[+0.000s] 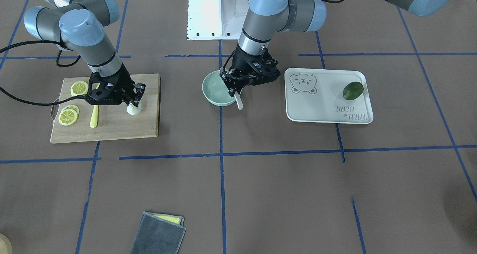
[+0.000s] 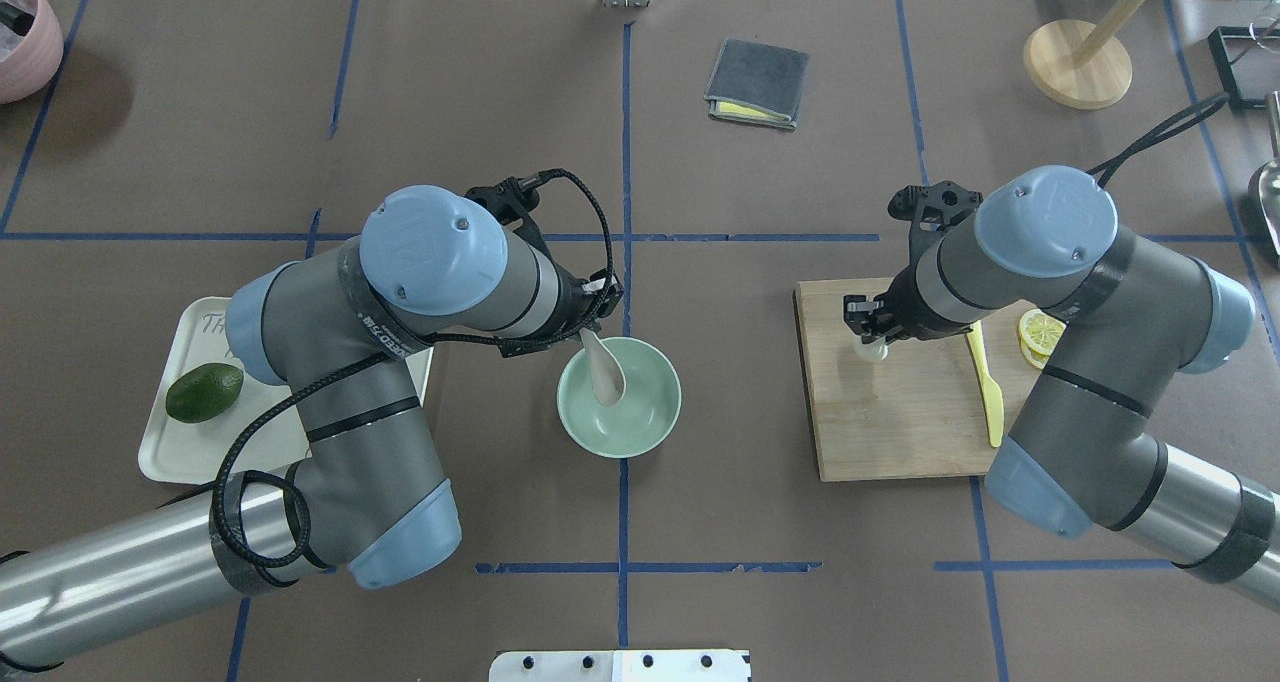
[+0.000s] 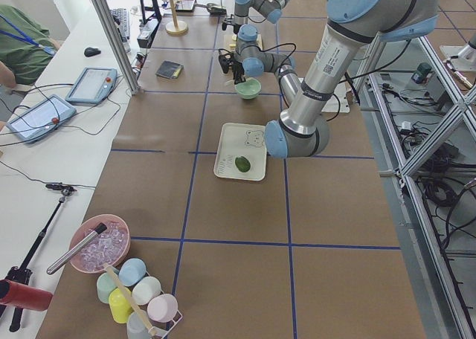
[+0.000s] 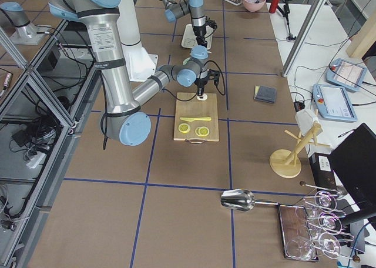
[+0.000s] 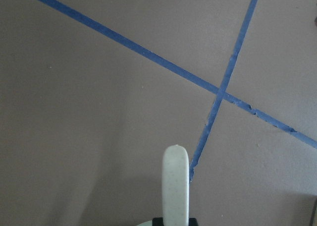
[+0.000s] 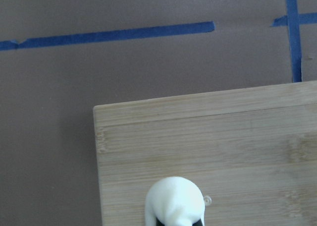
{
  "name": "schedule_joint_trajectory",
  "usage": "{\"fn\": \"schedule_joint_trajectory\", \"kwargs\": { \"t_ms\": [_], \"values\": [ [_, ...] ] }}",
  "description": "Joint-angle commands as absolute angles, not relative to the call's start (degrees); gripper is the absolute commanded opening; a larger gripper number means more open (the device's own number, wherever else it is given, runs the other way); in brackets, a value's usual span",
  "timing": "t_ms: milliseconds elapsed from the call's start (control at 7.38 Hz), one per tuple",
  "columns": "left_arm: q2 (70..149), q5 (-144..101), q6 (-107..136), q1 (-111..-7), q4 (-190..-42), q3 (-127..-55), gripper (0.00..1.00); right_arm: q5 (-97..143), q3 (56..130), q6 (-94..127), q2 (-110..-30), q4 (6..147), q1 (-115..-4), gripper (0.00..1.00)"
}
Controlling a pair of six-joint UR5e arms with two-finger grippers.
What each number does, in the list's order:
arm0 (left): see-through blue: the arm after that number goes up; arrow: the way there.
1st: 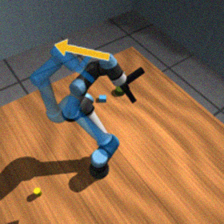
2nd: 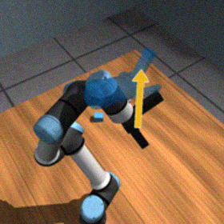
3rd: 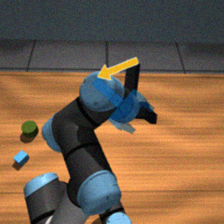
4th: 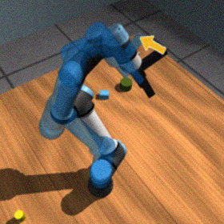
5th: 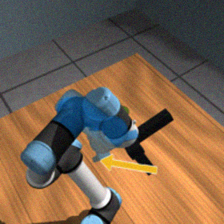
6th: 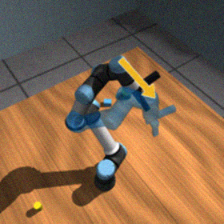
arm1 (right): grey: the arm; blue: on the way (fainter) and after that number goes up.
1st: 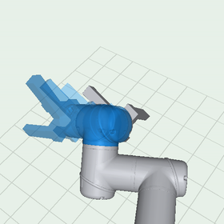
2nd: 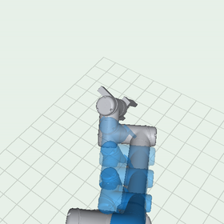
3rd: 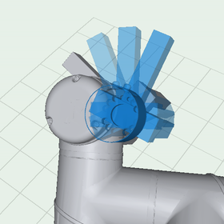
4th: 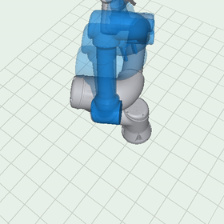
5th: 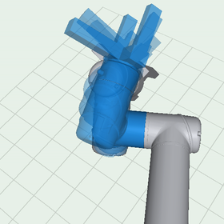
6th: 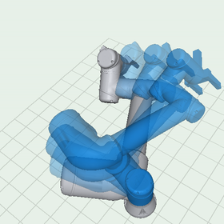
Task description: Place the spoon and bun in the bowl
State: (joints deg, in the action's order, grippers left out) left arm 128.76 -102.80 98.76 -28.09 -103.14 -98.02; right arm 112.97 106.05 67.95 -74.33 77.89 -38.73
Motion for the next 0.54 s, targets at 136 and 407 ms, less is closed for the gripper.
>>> {"fn": "schedule_joint_trajectory", "kwargs": {
  "t_ms": [136,407],
  "values": [
    [130.6,-97.8,99.4,-23.8,-104.9,-95.6,0.09,119.0,106.9,68.3,-70.6,78.0,-44.6,0.29],
    [130.6,-98.0,98.2,-25.8,-104.5,-95.6,0.64,119.0,106.9,70.2,-69.5,77.9,-44.5,0.29]
  ]
}}
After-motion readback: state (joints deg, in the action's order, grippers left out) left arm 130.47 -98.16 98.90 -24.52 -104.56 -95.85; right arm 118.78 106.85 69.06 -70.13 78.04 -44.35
